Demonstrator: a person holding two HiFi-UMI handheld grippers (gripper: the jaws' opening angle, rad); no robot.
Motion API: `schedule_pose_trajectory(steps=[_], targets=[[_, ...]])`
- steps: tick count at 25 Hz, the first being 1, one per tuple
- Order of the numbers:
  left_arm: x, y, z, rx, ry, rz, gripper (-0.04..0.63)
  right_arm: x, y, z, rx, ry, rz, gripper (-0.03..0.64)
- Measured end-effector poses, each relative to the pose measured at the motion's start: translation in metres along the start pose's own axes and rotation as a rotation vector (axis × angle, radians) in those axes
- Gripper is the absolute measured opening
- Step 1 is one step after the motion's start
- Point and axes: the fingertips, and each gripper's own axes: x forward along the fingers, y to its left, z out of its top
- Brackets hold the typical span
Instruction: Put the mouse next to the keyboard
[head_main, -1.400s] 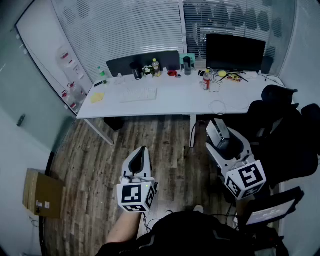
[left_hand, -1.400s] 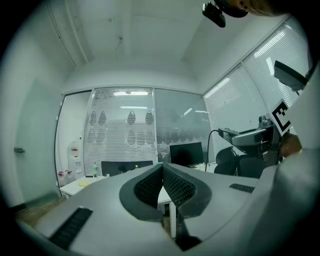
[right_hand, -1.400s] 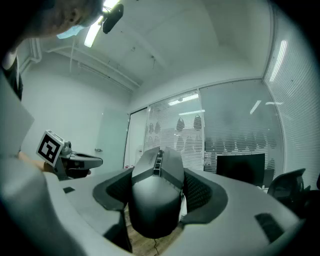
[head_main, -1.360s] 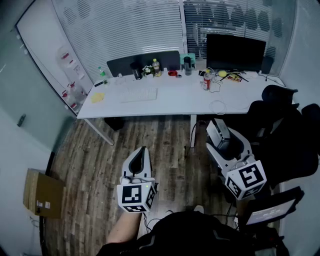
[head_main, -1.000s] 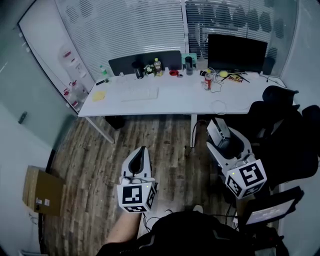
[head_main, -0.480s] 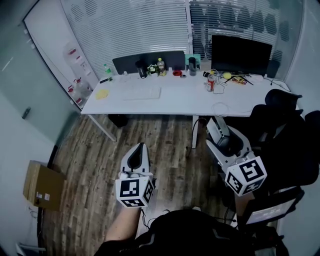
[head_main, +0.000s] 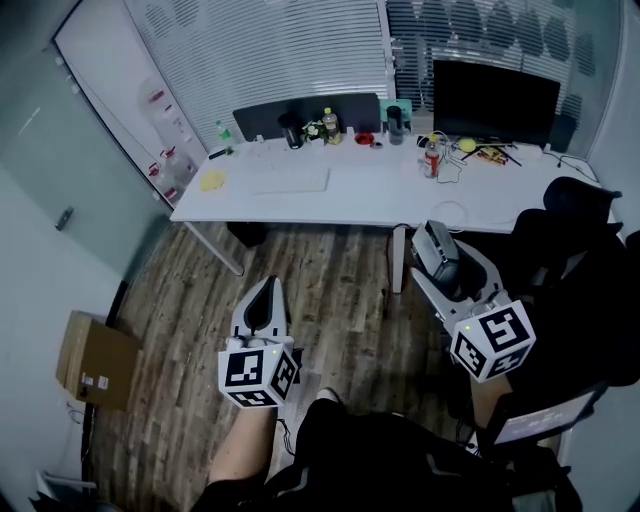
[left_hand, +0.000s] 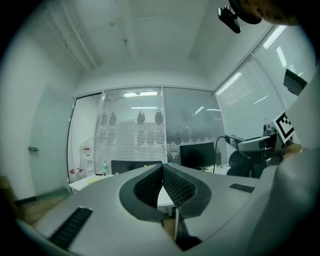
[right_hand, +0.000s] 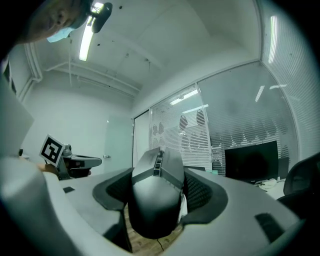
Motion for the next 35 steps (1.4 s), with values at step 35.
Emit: schedule_pose_trajectory(steps=[35], targets=[[0.259,0.212,-0.030,-0.074,0.062,-0.230,0.031,0.293,0.003,0.016,-0.029,0.038,-0.219,0.298]])
